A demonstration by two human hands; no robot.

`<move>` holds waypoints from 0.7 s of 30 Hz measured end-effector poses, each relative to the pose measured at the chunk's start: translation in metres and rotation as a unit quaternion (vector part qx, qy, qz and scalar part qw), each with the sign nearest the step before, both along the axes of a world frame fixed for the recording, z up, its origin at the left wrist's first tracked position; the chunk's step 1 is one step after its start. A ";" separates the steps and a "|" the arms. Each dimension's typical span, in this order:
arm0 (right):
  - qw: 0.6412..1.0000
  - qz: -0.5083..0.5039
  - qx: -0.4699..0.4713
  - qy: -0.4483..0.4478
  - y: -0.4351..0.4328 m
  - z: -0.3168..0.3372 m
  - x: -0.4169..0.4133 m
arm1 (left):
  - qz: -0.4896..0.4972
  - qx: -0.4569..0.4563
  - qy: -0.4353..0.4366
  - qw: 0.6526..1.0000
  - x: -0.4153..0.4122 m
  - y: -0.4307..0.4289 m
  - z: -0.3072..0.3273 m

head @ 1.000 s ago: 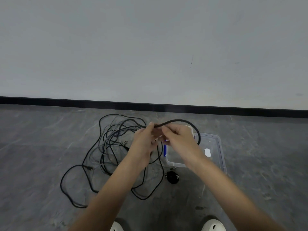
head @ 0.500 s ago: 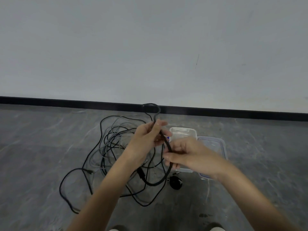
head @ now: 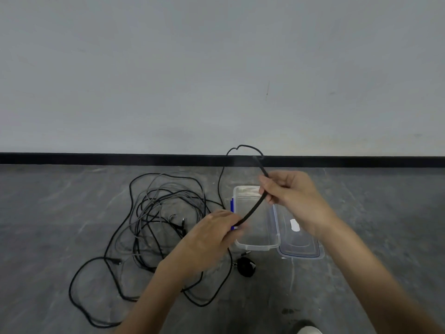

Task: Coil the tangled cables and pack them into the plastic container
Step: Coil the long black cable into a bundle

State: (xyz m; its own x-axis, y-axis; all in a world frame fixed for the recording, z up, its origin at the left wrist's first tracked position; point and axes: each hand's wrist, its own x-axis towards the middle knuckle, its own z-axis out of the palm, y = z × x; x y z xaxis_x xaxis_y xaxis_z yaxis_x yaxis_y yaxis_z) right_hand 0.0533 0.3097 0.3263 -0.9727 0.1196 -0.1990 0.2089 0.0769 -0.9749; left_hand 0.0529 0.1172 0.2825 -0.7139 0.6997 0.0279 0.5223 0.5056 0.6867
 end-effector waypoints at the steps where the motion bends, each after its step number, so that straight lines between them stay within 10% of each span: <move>1: 0.999 -0.018 -0.027 0.003 0.001 0.000 0.000 | 0.009 0.008 -0.007 1.000 0.001 0.001 -0.002; 11: 0.969 -0.077 -0.234 -0.013 0.009 0.002 -0.003 | 0.115 0.148 -0.086 0.979 0.002 0.008 0.002; 21: 0.996 -0.043 -0.062 -0.038 -0.004 -0.014 -0.004 | 0.111 0.376 -0.386 0.835 0.005 0.014 0.018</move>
State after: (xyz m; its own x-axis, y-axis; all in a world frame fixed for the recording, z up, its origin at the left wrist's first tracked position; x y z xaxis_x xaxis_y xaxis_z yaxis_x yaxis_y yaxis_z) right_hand 0.0491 0.3056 0.3124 -0.9412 0.1716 -0.2909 0.2838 -0.0653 -0.9567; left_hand 0.0576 0.1311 0.3001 -0.8317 0.5402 -0.1281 -0.2712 -0.1941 0.9427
